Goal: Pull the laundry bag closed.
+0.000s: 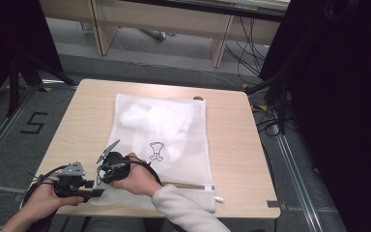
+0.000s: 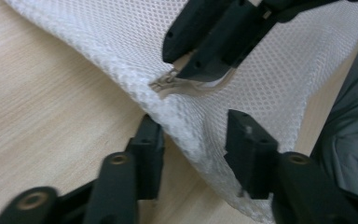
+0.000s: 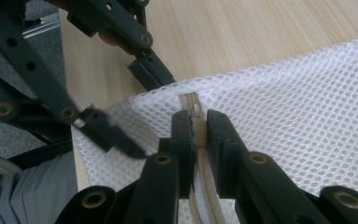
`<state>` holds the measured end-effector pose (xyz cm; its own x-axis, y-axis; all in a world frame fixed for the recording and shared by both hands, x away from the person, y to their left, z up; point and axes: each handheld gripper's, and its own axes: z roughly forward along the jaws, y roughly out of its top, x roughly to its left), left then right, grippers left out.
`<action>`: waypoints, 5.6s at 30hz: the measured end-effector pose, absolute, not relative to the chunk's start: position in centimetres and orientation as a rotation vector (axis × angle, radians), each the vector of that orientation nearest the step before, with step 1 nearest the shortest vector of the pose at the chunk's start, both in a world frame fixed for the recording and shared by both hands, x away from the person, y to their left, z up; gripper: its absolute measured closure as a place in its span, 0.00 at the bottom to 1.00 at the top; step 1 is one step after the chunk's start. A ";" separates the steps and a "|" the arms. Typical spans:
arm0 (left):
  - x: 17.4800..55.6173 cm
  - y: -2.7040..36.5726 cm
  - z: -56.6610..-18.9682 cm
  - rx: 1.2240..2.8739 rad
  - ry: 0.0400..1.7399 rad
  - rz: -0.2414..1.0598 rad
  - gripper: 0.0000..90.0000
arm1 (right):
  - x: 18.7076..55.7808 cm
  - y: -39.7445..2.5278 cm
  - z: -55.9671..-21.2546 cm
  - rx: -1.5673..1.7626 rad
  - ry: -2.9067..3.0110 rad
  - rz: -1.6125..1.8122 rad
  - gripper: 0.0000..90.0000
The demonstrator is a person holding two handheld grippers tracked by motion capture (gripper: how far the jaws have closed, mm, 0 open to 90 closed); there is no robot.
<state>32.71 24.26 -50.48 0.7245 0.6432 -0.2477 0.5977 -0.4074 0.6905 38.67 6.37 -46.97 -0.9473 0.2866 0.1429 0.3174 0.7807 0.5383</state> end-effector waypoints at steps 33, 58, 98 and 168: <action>32.3 24.2 -49.0 2.000 0.986 0.107 0.95 | 38.3 3.5 -47.8 -0.503 -2.908 -0.853 0.92; 32.3 24.5 -48.7 1.982 0.970 0.142 0.95 | 38.0 1.1 -47.8 -0.528 -2.911 -0.863 0.92; 32.3 24.6 -48.9 1.977 0.980 0.137 0.95 | 38.1 -0.8 -48.1 -0.555 -2.912 -0.827 0.92; 32.4 24.8 -48.8 1.990 0.985 0.151 0.95 | 38.4 -3.8 -47.8 -0.619 -2.907 -0.763 0.92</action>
<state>32.37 24.75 -48.85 0.6777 0.6902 -0.2535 0.5829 -0.2942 0.7574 38.44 -3.80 -47.80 -0.9161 0.3632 0.1696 0.3997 0.7953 0.4559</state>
